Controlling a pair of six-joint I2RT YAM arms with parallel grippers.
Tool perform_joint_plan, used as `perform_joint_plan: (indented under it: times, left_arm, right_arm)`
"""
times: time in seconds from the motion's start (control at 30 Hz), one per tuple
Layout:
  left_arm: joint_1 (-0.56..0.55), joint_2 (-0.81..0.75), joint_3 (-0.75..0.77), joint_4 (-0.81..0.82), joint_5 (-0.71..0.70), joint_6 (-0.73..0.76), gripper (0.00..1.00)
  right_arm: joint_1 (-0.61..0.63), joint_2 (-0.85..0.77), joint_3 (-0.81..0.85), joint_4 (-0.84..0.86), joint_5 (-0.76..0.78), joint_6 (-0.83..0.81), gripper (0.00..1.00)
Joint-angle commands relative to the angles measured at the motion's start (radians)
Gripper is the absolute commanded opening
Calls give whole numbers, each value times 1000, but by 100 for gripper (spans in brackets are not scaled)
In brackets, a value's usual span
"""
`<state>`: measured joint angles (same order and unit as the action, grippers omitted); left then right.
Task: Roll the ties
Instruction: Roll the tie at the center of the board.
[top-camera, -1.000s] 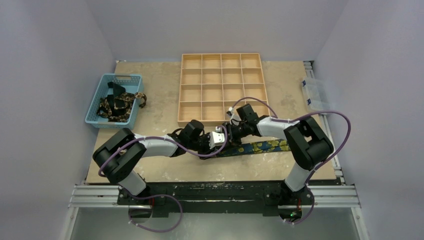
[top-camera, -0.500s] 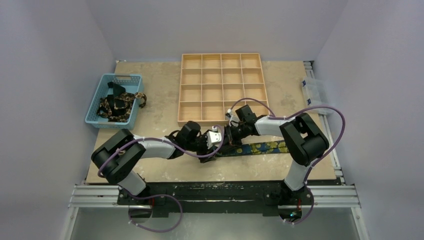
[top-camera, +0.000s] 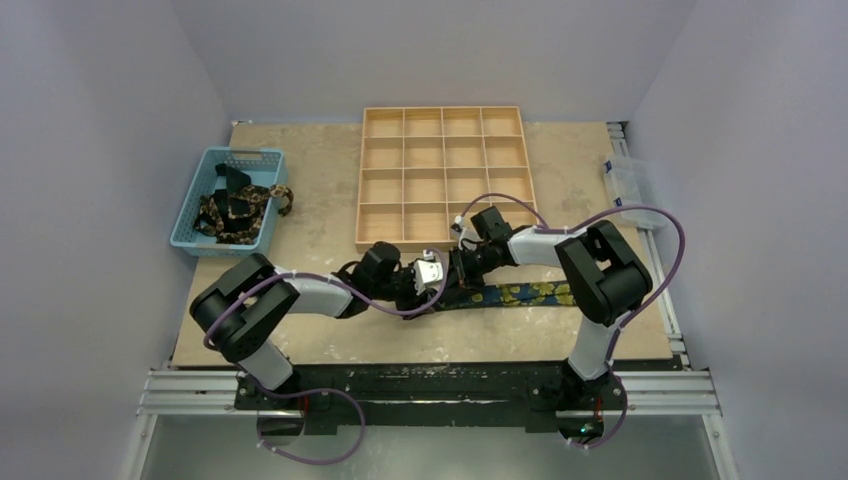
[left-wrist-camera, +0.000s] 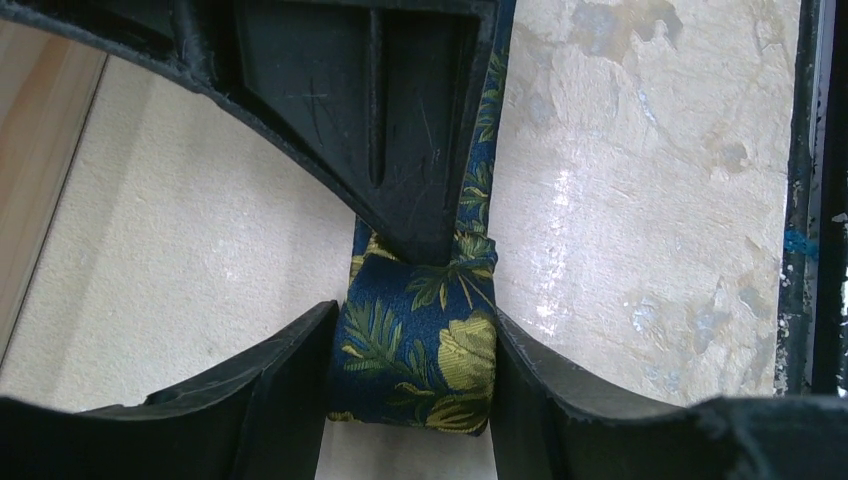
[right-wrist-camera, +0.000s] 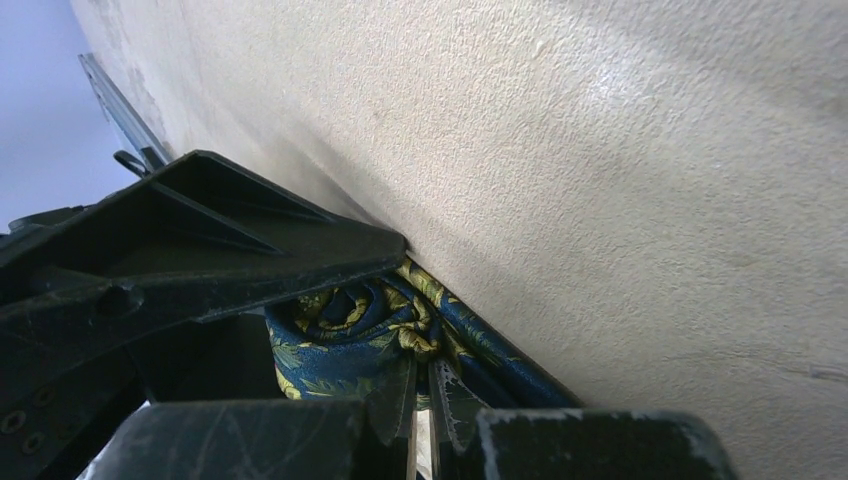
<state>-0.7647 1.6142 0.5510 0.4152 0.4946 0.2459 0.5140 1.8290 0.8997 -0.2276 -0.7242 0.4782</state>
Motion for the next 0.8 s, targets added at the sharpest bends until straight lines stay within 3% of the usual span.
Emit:
perform_joint_plan:
  times: [0.0,0.13,0.27,0.33,0.43,0.57,0.77]
  left_arm:
    - [-16,35,15,55,6,21,51]
    - [-32,65,62,-32,-31,44,35]
    - [-42,58,100,-178,-60,73,23]
    - [-48,53,109,-230,-80,76,22]
    - [-55,45,127,-282,-98,72,21]
    - [-71,59,161,-333,-116,76,22]
    - [-79,78,193,-351,-113,65,25]
  right_arm:
    - [-3,57,-21,-91,170,-20,0]
    - [-3,34,-6,-110,150,-25,0]
    - [-14,-55,38,-176,139,-16,21]
    - [-39,-99,35,-187,99,-2,34]
    - [-54,-159,14,-175,40,19,42]
    - [-52,-206,-20,-65,-35,106,44]
    - [-25,-151,-9,3,-52,135,44]
